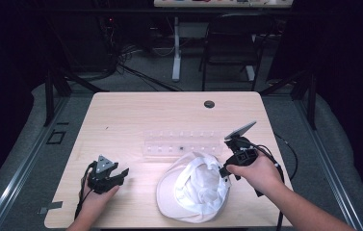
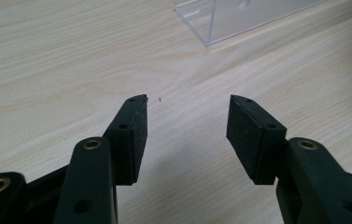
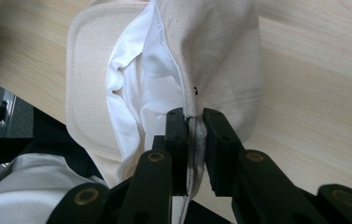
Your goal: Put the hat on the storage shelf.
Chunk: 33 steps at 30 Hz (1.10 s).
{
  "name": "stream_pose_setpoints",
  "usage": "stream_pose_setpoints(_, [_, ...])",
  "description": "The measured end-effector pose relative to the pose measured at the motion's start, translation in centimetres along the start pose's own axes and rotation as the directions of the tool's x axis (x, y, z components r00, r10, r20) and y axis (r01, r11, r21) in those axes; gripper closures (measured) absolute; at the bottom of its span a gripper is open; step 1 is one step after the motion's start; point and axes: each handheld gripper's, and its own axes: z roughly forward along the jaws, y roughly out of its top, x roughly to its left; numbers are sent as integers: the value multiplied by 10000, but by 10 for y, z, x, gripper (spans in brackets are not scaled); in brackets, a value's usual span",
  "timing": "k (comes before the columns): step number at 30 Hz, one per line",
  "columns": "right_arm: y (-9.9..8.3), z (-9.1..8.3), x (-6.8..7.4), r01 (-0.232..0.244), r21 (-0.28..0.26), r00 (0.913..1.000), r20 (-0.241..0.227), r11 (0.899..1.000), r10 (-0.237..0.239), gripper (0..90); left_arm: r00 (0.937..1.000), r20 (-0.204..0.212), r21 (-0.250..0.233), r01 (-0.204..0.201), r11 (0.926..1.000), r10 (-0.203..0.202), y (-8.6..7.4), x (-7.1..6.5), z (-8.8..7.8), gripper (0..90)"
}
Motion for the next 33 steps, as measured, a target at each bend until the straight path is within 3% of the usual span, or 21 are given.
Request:
stream_pose_setpoints(6, [3,6,6,240,249,9996,-164,9994,-236,758,10000,-13,-34,-27,10000,27,0,0,0,485])
stream_pose_setpoints(13, [5,16,8,170,582,9996,-248,9982,-155,704,10000,4,-16,-34,10000,34,0,0,-1,486])
stream_pose_setpoints(17, [7,19,9,239,904,9997,-16,9956,-238,792,10000,-5,22,17,10000,-17,-1,0,-1,486])
stream_pose_setpoints(20, [8,19,12,65,729,9997,217,9973,-81,806,10000,35,87,3,10000,-3,-1,1,-1,486])
stream_pose_setpoints(22, [10,16,13,232,900,9986,455,9957,-274,810,10000,36,111,1,9999,-2,-1,1,-1,486])
stream_pose_setpoints(23, [11,15,14,181,961,9986,477,9952,-227,813,10000,42,112,2,9999,-3,-1,1,-1,486])
stream_pose_setpoints(25, [11,13,13,-331,719,9992,254,9969,314,816,10000,46,93,-7,10000,7,-1,1,-1,486])
stream_pose_setpoints(33, [19,1,18,-578,754,9980,308,9955,556,820,10000,47,63,52,10000,-52,-1,1,-2,486])
